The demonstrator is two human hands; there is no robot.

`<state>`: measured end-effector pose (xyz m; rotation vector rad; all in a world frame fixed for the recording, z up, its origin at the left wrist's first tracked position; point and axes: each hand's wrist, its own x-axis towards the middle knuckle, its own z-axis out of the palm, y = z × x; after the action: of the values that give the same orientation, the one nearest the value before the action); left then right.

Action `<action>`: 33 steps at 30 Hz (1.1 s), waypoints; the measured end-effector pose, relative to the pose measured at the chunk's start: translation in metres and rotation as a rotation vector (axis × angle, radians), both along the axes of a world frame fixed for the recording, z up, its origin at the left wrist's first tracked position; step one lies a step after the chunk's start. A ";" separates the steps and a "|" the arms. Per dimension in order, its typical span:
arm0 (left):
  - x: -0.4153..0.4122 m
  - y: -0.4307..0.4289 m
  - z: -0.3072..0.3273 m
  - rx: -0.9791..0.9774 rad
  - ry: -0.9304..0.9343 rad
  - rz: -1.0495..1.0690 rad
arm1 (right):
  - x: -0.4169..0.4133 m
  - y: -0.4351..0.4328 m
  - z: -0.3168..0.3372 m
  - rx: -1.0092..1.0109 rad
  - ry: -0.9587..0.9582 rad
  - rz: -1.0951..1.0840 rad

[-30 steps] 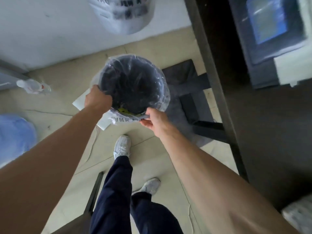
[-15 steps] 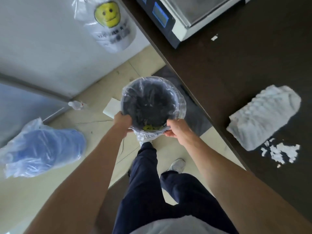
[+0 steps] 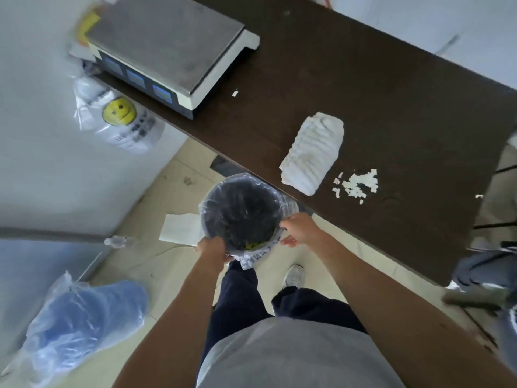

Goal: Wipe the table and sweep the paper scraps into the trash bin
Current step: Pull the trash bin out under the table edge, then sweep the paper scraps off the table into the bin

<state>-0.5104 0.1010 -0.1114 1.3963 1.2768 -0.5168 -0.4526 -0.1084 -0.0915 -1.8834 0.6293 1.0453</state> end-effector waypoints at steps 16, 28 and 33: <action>0.039 -0.041 0.022 0.066 -0.006 -0.379 | 0.020 -0.056 0.107 -0.538 -0.714 0.237; 0.057 -0.028 -0.001 0.024 0.046 -0.583 | 0.096 -0.042 0.111 -0.685 -0.743 0.901; 0.067 -0.020 -0.013 -0.024 0.084 -0.626 | 0.112 -0.032 0.099 -0.659 -0.662 0.891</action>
<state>-0.4431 0.0810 -0.1246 1.7666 0.8729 -1.0158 -0.3410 -0.1408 0.0076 -3.0183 -0.3632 0.6345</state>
